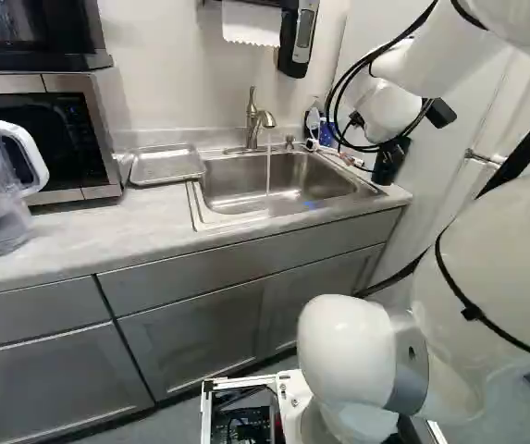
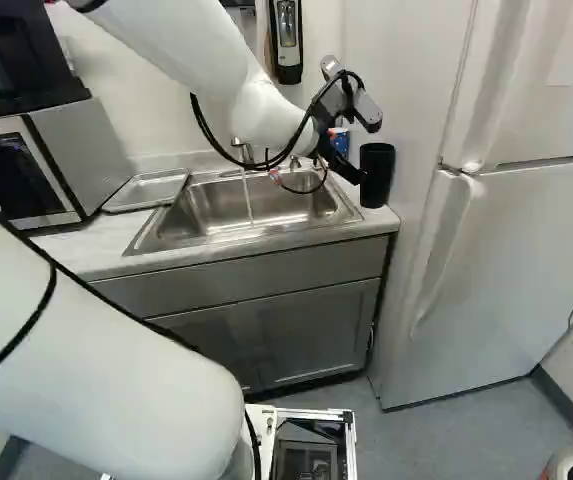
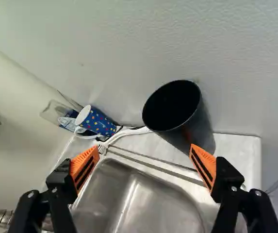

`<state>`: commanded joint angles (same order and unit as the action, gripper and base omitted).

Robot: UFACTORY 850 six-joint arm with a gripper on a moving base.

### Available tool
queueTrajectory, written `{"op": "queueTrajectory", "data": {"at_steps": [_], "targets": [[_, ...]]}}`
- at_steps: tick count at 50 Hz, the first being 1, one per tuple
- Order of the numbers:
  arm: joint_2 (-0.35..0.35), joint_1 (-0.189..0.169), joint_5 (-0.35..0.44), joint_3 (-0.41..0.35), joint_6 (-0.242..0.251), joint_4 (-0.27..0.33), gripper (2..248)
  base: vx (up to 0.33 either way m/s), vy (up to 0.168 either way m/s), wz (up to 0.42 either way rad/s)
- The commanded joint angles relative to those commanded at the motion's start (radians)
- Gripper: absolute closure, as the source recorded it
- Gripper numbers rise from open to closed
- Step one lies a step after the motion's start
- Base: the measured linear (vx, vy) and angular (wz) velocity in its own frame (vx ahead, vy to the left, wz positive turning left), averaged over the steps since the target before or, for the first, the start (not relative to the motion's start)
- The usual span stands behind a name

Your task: Rinse the cup and place it in the tray

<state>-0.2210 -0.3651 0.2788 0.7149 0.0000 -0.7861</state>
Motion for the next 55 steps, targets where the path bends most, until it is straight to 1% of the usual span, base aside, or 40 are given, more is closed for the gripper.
{"op": "queueTrajectory", "data": {"at_steps": [31,44,49,55], "targets": [[0.030,-0.073,0.000,0.027,0.000,-0.007,3,0.000,0.000,0.000],[0.031,-0.074,0.000,0.028,0.000,-0.007,3,0.000,0.000,0.000],[0.031,-0.074,0.000,0.028,0.024,-0.007,3,0.000,0.000,0.000],[0.031,-0.074,0.000,0.028,0.077,-0.007,3,0.000,0.000,0.000]]}}
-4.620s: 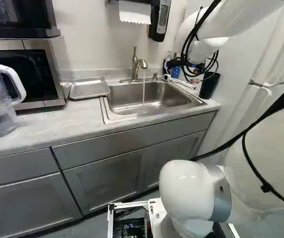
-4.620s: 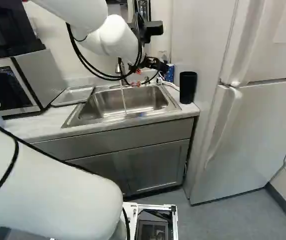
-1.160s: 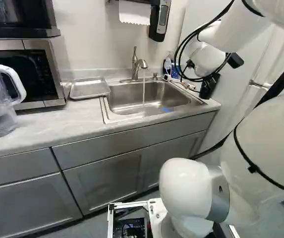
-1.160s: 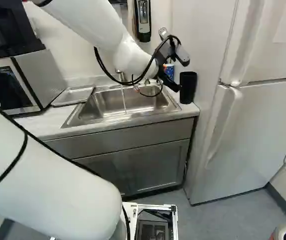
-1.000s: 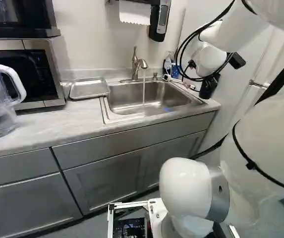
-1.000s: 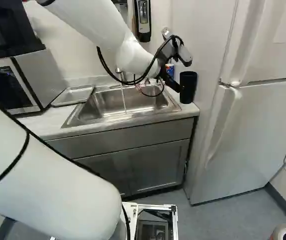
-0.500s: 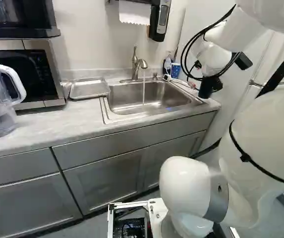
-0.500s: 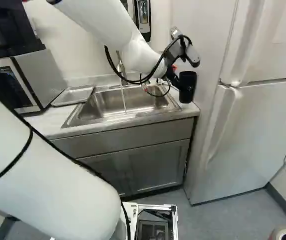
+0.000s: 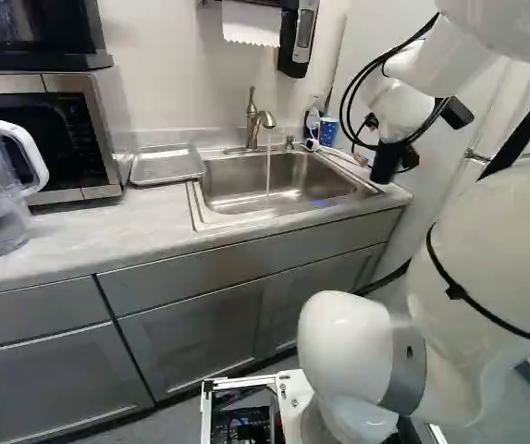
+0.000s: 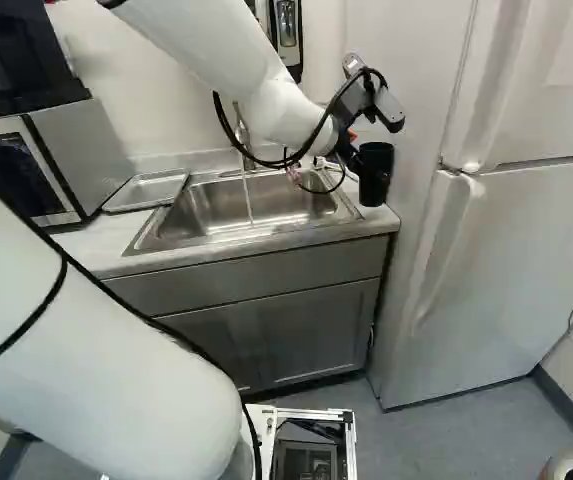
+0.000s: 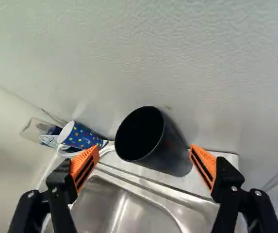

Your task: Rinse the cup and place it in the tray

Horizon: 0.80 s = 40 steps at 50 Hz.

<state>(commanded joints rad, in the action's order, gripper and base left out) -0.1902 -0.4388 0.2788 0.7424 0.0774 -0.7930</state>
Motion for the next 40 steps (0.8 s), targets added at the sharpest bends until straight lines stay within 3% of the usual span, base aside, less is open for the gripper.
{"op": "queueTrajectory", "data": {"at_steps": [34,40], "targets": [[0.000,0.000,0.000,0.000,0.354,0.000,3,0.000,0.000,0.000],[0.000,0.000,0.000,0.000,0.354,0.000,3,0.000,0.000,0.000]]}}
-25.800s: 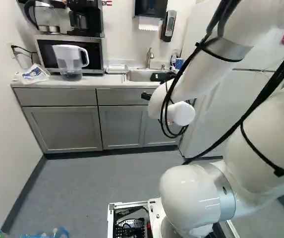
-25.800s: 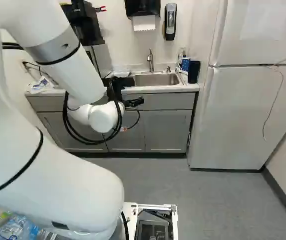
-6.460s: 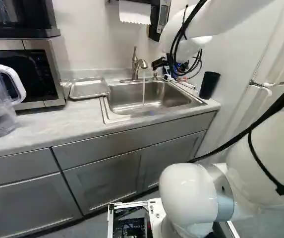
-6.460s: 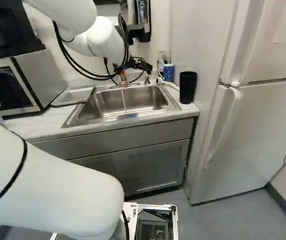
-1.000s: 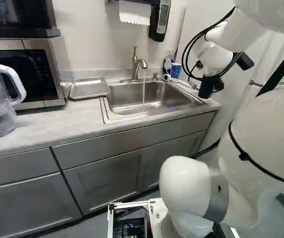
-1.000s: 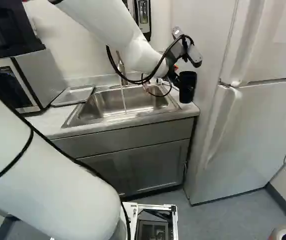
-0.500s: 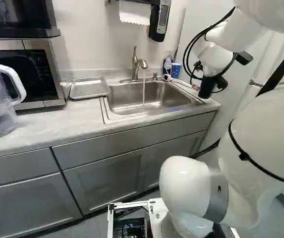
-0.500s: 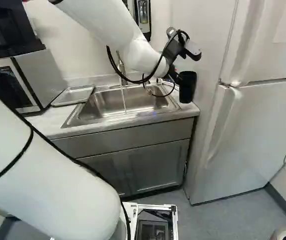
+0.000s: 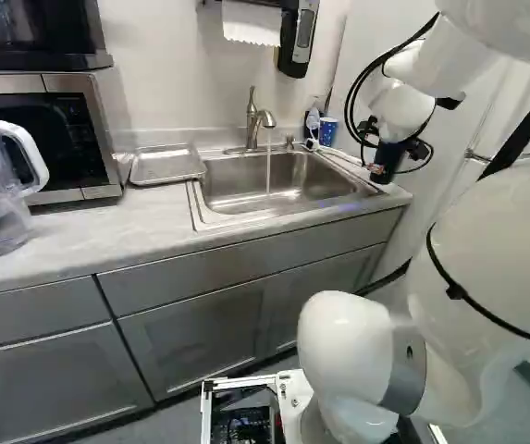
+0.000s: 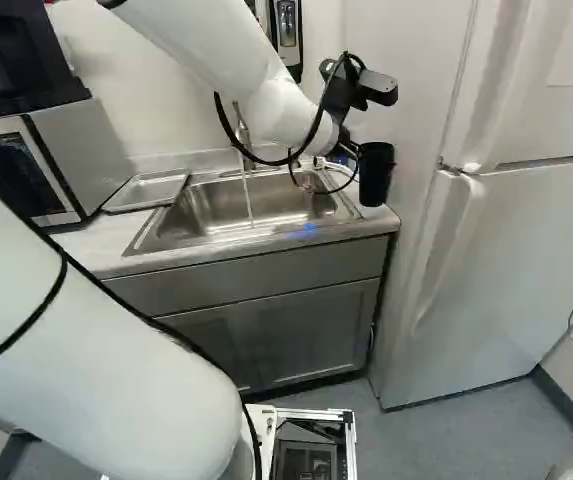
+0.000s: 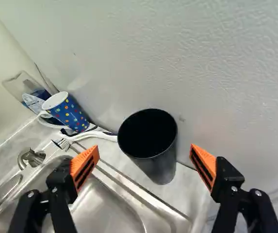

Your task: Rinse the cup and place it in the tray

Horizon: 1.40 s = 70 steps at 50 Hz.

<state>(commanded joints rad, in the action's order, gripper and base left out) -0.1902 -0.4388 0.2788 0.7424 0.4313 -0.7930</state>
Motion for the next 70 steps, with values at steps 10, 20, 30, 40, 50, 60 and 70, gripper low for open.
{"op": "queueTrajectory", "data": {"at_steps": [10,20,30,40,50,60,70], "targets": [[0.000,0.000,0.000,0.000,0.000,-0.001,3,0.000,0.000,0.000],[-0.005,0.008,0.000,-0.004,0.000,-0.015,3,0.000,0.000,0.000],[-0.005,0.034,0.000,-0.004,0.000,-0.050,3,0.000,0.000,0.000],[0.009,0.059,0.000,0.007,0.000,-0.101,3,0.000,0.000,0.000],[0.023,0.060,0.000,0.003,0.000,-0.154,3,0.000,0.000,0.000],[0.041,0.060,0.000,-0.003,0.000,-0.207,3,0.000,0.000,0.000],[0.061,0.060,0.007,-0.007,0.000,-0.260,3,0.000,0.000,0.000]]}}
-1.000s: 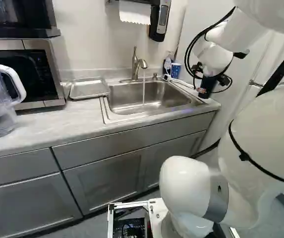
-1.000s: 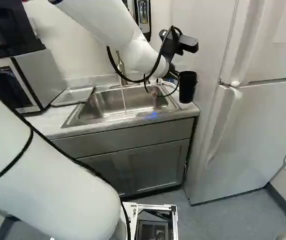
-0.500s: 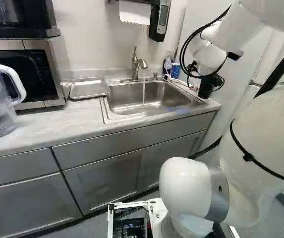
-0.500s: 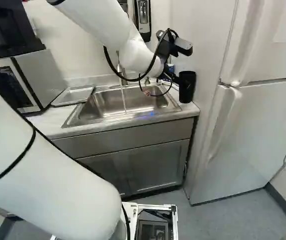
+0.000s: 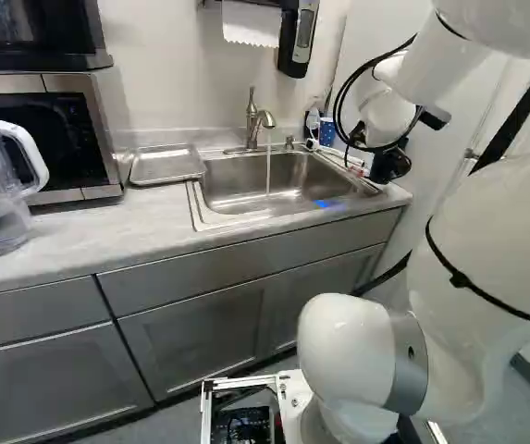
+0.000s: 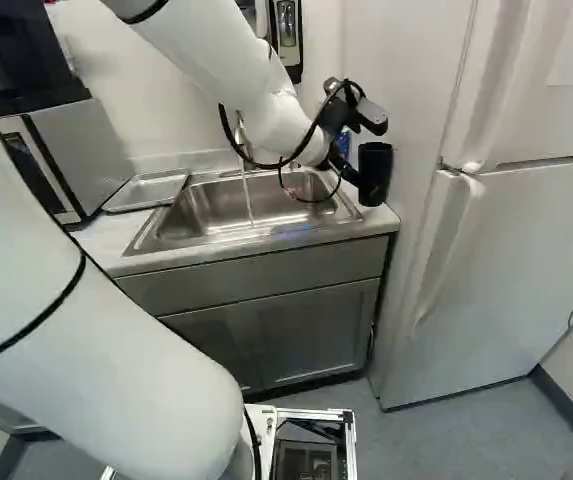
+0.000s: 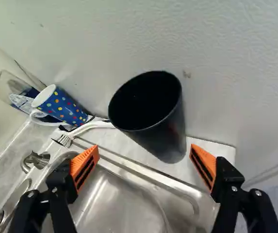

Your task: Rinse the cup and place it in the tray

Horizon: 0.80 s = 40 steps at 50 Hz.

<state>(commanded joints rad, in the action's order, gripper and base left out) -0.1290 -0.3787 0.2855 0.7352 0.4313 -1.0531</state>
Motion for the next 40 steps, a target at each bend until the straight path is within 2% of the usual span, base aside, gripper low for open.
{"op": "queueTrajectory", "data": {"at_steps": [25,40], "targets": [[0.001,0.000,0.071,0.001,0.000,-0.110,3,0.000,0.000,0.000],[0.039,0.014,0.074,0.037,0.000,-0.116,3,0.000,0.000,0.000]]}}
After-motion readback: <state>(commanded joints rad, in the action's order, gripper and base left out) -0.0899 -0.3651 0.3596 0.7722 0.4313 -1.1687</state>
